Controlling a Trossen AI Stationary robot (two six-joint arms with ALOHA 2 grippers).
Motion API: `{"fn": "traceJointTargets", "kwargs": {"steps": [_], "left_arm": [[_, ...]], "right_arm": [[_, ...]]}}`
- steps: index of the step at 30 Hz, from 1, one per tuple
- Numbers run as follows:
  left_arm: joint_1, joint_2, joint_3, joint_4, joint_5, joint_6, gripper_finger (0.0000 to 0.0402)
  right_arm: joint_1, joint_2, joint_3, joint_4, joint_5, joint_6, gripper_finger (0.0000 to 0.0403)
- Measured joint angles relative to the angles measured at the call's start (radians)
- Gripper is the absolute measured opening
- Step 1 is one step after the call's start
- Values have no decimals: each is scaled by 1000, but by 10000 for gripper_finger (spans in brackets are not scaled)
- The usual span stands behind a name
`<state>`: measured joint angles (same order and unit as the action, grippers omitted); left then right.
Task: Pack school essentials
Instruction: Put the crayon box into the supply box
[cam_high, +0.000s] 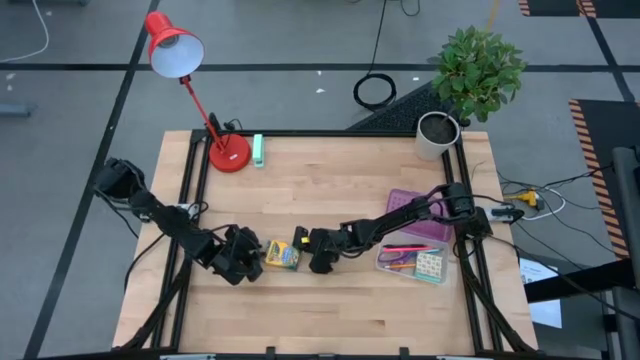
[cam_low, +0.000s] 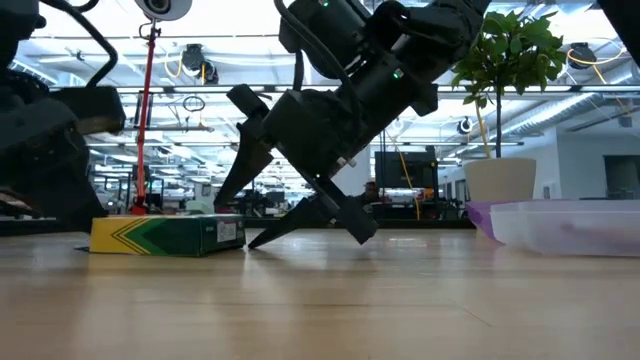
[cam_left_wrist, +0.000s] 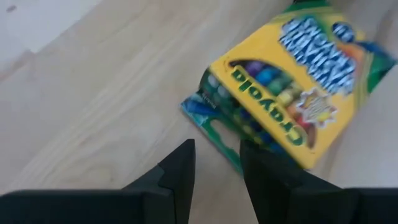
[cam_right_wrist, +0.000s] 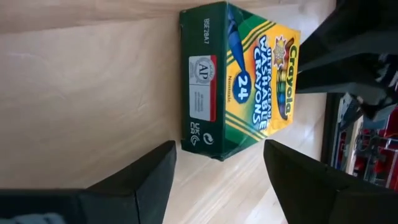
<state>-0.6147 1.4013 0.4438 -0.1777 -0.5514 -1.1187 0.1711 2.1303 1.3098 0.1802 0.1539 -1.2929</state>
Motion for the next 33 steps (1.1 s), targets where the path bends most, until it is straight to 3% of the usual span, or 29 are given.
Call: {"fn": "traceJointTargets", "kwargs": {"steps": [7, 12, 18, 27, 33], "left_arm": [[-2, -99, 5, -20, -6, 5, 131], [-3, -124, 87, 3, -49, 88, 131], [-2, 9, 187, 16, -71, 182, 131], [-38, 207, 255, 22, -137, 105, 131], [-51, 261, 270, 22, -138, 69, 131]], "right_arm": [[2, 2, 0, -2, 59, 175, 233], [1, 2, 0, -35, 80, 347, 228], [1, 1, 1, -74, 118, 525, 226], [-6, -59, -1, -223, 159, 741, 226], [-27, -91, -2, -197, 160, 785, 226]]}}
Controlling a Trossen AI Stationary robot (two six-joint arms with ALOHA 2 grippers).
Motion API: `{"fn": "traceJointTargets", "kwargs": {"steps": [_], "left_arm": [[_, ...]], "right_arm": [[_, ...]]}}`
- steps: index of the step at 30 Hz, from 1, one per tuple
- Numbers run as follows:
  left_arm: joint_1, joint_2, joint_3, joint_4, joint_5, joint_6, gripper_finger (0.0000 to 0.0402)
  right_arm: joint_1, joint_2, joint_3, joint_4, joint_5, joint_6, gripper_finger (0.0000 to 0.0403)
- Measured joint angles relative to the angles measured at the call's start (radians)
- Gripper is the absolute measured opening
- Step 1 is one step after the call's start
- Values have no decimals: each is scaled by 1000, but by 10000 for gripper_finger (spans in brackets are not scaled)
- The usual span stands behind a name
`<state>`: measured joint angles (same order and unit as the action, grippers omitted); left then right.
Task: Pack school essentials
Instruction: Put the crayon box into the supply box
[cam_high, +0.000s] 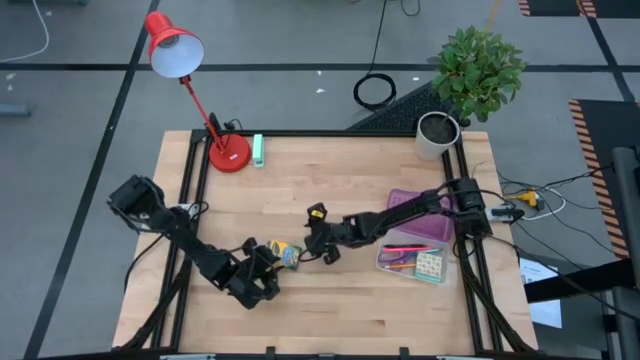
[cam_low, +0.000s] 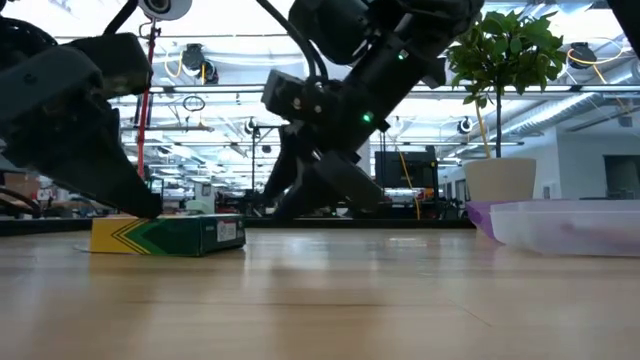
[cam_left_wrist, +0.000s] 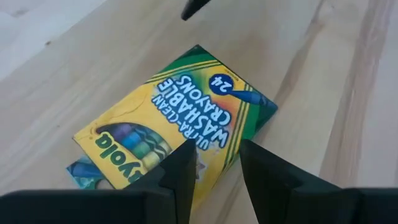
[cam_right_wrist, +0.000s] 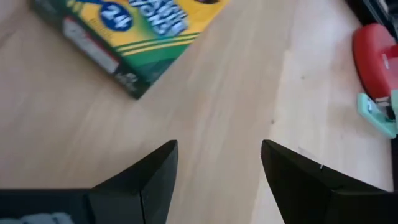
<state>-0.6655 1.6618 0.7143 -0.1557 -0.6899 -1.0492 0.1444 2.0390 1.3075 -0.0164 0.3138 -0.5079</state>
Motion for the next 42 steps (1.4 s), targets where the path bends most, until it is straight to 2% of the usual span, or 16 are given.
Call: {"fn": "traceJointTargets", "kwargs": {"steps": [11, 18, 25, 42], "left_arm": [[-26, -5, 0, 16, 8, -18, 131], [-38, -5, 0, 28, 8, -26, 131], [-38, -5, 0, 33, 14, -10, 131], [-56, -5, 0, 40, 34, -4, 131]], "right_arm": [[-35, 0, 0, 76, -7, 136, 226], [-60, 0, 1, 142, -196, 400, 226], [-60, 0, 2, 168, -261, 567, 226], [-58, 0, 2, 171, -266, 654, 226]]}}
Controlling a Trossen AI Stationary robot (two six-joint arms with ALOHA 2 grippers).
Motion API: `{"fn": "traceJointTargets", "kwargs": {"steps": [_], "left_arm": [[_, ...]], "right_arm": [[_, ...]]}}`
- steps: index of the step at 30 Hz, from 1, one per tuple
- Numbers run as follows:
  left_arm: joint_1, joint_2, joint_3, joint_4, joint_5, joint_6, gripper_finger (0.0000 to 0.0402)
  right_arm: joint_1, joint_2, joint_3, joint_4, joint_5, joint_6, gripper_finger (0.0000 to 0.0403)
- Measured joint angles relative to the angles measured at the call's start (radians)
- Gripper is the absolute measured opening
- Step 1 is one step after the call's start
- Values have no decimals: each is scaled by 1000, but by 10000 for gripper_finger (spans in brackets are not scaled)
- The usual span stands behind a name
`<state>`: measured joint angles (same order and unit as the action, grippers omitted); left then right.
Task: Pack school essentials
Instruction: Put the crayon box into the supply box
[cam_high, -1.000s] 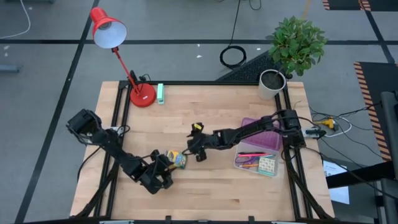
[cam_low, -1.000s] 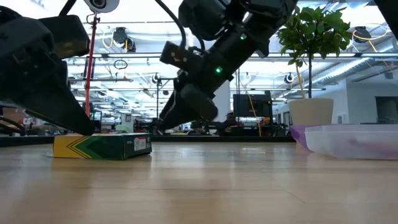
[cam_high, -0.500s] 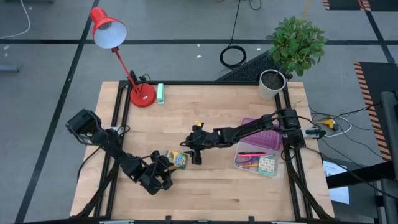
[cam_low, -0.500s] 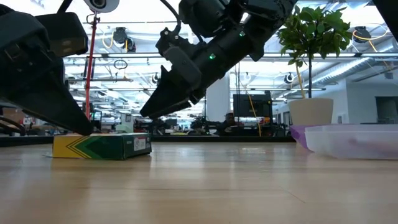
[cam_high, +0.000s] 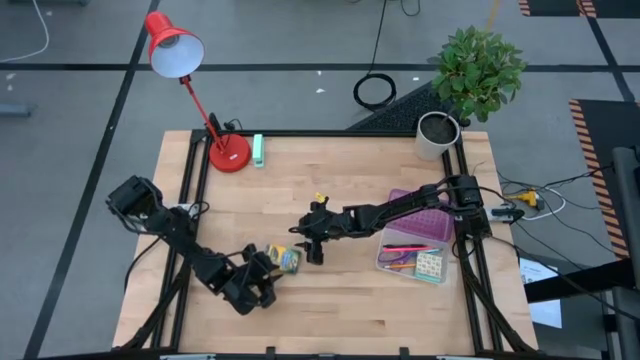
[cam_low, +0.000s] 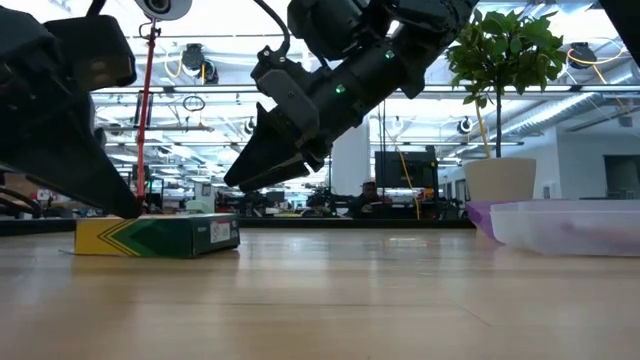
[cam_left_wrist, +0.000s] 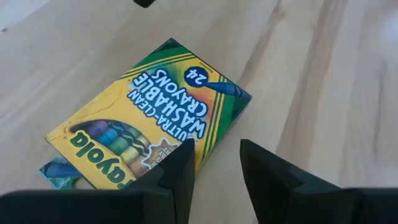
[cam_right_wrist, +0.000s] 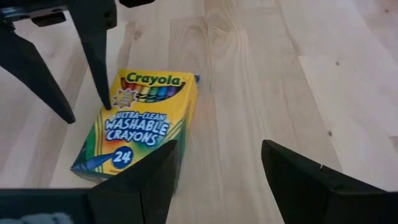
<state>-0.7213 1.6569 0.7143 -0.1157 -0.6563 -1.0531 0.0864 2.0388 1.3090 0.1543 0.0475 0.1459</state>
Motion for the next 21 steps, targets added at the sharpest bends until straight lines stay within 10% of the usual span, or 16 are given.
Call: {"fn": "traceJointTargets", "kwargs": {"steps": [21], "left_arm": [[-60, 0, 20, 83, -55, -16, 131]], "right_arm": [[74, -2, -150, 307, -104, 101, 226]]}}
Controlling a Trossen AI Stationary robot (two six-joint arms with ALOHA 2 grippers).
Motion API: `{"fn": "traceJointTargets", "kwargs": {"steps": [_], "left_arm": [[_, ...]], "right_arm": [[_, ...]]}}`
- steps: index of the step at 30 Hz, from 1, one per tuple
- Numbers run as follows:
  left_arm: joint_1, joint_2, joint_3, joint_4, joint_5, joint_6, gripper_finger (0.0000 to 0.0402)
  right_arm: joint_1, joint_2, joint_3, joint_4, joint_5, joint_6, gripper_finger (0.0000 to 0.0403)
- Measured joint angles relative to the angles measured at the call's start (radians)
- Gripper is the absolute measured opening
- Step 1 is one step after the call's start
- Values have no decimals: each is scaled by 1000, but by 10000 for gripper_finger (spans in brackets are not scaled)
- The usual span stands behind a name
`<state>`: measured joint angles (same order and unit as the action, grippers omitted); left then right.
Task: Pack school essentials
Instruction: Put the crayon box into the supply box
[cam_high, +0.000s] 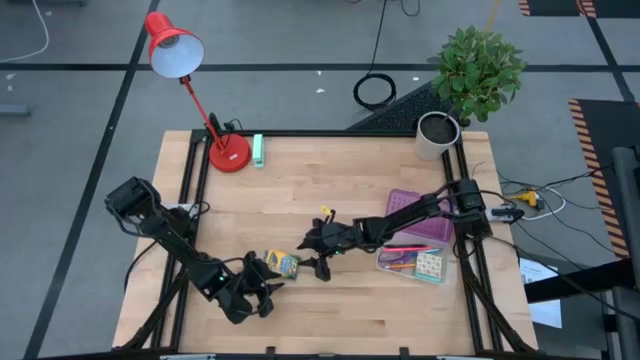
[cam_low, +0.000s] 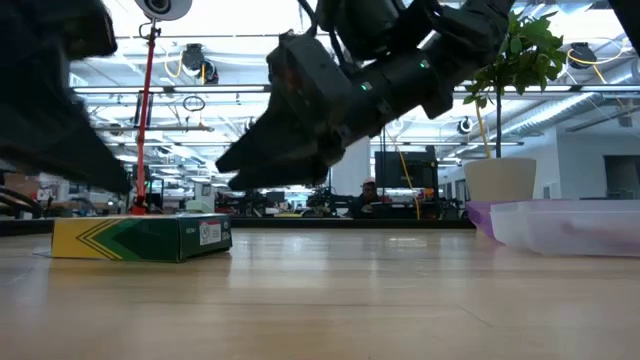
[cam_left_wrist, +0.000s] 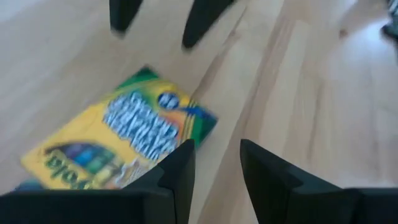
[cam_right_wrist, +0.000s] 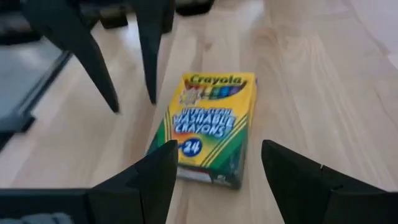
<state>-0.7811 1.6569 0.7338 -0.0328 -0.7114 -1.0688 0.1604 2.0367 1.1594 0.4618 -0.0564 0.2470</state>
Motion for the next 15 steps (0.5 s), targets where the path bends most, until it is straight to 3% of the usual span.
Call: {"fn": "traceJointTargets", "kwargs": {"steps": [6, 12, 15], "left_arm": [[0, -1, 37, -120, -15, 46, 93], [-23, -1, 38, -225, -31, -75, 14], [-49, -1, 38, -235, -52, -117, 6]], "right_arm": [[9, 0, -1, 5, 1, -46, 226], [8, 0, -1, 5, 3, -66, 226], [8, 0, -1, 6, 3, -78, 226]]}}
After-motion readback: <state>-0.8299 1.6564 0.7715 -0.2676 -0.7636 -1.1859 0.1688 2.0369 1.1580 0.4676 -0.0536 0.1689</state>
